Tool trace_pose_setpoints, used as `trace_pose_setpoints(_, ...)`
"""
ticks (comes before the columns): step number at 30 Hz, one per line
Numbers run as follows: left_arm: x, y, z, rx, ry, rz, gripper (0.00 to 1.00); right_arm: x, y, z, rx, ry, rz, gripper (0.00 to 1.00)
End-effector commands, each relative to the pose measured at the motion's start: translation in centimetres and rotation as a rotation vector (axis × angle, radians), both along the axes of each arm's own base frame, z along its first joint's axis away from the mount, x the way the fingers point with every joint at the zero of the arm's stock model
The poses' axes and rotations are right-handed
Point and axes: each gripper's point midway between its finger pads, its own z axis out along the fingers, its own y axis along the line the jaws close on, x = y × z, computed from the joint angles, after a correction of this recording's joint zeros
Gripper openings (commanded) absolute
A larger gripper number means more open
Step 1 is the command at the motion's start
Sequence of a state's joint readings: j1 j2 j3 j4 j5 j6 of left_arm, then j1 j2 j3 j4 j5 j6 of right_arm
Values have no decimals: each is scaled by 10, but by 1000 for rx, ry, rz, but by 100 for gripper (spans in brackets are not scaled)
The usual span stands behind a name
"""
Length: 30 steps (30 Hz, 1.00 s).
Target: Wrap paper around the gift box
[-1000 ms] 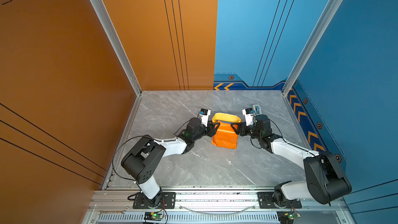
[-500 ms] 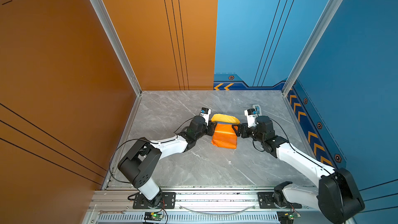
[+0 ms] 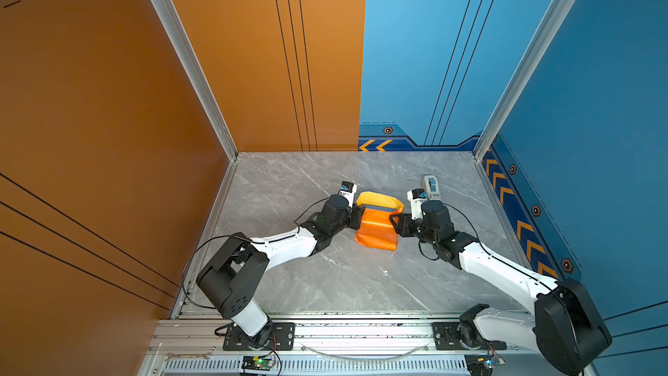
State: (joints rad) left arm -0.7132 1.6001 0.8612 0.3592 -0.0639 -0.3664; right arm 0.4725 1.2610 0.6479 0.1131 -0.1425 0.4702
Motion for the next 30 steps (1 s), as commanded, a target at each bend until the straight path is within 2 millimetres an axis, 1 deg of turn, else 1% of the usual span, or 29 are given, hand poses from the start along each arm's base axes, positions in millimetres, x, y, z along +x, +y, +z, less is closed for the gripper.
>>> trace_pose_setpoints(1, -21, 13, -34, 132, 102, 19, 39, 0, -9, -26, -83, 51, -30, 40)
trace_pose_setpoints(4, -25, 14, -33, 141, 103, 49, 38, 8, -11, -31, -88, 60, -23, 38)
trace_pose_setpoints(5, -26, 15, -35, 153, 107, 60, 39, 10, -11, -32, -87, 66, -13, 38)
trace_pose_setpoints(6, -27, 16, -37, 162, 110, 66, 39, 10, -10, -28, -88, 62, -4, 41)
trace_pose_setpoints(8, -27, 18, -40, 178, 111, 79, 39, 8, -8, -16, -78, 36, 15, 50)
trace_pose_setpoints(10, -27, 19, -42, 188, 113, 84, 39, 0, -6, 1, -51, -1, 46, 64)
trace_pose_setpoints(11, -26, 20, -41, 192, 109, 87, 39, -5, -7, 9, -39, -15, 50, 68)
trace_pose_setpoints(13, -25, 20, -38, 198, 101, 86, 39, -14, -10, 23, 17, -43, 68, 70)
trace_pose_setpoints(15, -25, 21, -37, 206, 98, 85, 39, -23, -17, 29, 76, -40, 73, 72)
trace_pose_setpoints(16, -24, 20, -36, 207, 95, 83, 39, -26, -21, 28, 84, -31, 68, 72)
trace_pose_setpoints(18, -24, 19, -36, 207, 94, 80, 39, -30, -31, 19, 50, -14, 44, 72)
trace_pose_setpoints(20, -24, 18, -37, 207, 97, 75, 39, -32, -34, 13, 12, -6, 40, 70)
trace_pose_setpoints(22, -25, 19, -37, 208, 97, 75, 39, -31, -31, 12, -22, -19, 49, 68)
trace_pose_setpoints(24, -25, 19, -36, 206, 97, 78, 39, -28, -24, 14, -45, -43, 67, 65)
trace_pose_setpoints(26, -25, 19, -37, 207, 97, 77, 39, -23, -21, 14, -55, -53, 65, 61)
trace_pose_setpoints(30, -26, 18, -38, 211, 98, 74, 39, -6, -16, 10, -55, -73, 42, 45)
